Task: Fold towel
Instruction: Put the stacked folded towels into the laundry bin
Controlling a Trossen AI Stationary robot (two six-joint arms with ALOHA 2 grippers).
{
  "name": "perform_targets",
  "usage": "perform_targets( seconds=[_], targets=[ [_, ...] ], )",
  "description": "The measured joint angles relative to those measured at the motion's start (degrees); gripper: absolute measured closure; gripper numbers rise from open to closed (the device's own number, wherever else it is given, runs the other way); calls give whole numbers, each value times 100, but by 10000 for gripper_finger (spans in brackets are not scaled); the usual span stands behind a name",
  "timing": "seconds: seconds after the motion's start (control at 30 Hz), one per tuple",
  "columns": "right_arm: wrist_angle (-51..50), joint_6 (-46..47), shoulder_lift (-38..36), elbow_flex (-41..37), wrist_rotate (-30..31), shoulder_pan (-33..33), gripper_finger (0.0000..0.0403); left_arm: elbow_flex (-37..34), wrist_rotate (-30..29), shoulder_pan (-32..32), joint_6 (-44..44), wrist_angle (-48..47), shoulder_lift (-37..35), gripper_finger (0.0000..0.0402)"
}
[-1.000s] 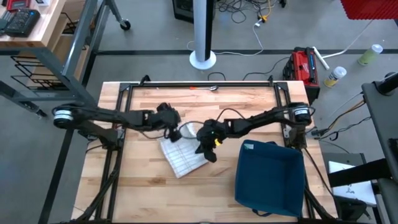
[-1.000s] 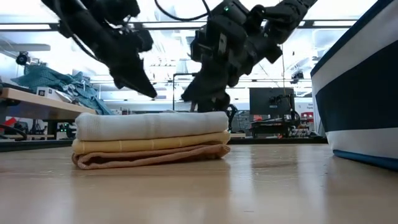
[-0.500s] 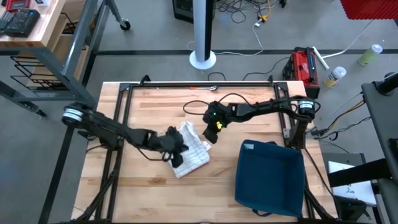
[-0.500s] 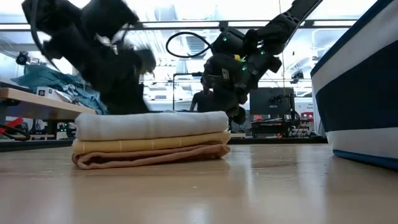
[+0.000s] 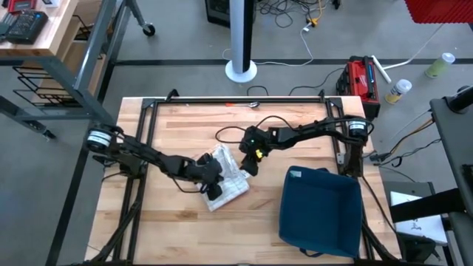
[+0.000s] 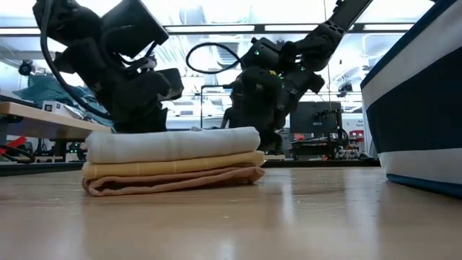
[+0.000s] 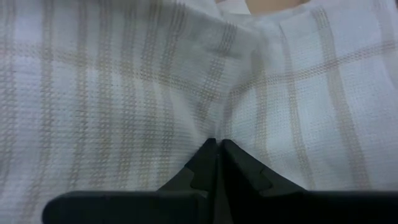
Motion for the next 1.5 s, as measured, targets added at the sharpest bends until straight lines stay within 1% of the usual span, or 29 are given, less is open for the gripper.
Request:
perform_targets(
  seconds=[0.07,0.1,0.17,0.23,0.27,0.33,0.47,0.77,0.9,1.0,1.13,1.17,1.37,1.43,1.5],
  targets=[
    [-11,39,36,-2,-43,6,205,-65,-12,3,-46,-19,-3,381],
    [70,33,61,-2,-172,8,189,-96,-28,3,-82,-10,-3,381],
    [303,4,85,-14,-633,6,161,-121,-50,1,-113,16,-5,381],
    [571,-30,85,-49,-1079,10,142,-122,-48,3,-124,17,-3,381],
    [736,-32,85,-50,-1177,24,135,-124,-48,2,-124,19,-3,381],
    [954,33,84,-49,-1103,50,126,-129,-48,3,-126,23,-3,381],
    [951,293,156,-22,-679,41,116,-136,-33,3,-118,26,1,381],
    [943,401,257,-31,-340,96,88,-224,2,-3,-84,131,2,381],
    [966,404,387,-29,-246,110,82,-235,54,-3,-16,178,3,381],
    [921,440,476,-17,-349,109,83,-237,72,-2,-13,184,3,381],
    [1073,445,622,13,-993,109,89,-237,92,-1,9,185,3,381],
    [1132,453,636,13,-1067,109,91,-237,96,-1,9,185,3,381],
    [1399,554,658,55,-1159,120,99,-244,101,-1,27,204,3,381],
    [1411,562,658,101,-1108,149,98,-248,103,-1,27,213,3,381],
    [1426,568,695,146,-904,180,96,-250,103,-1,51,229,3,381]
  ],
)
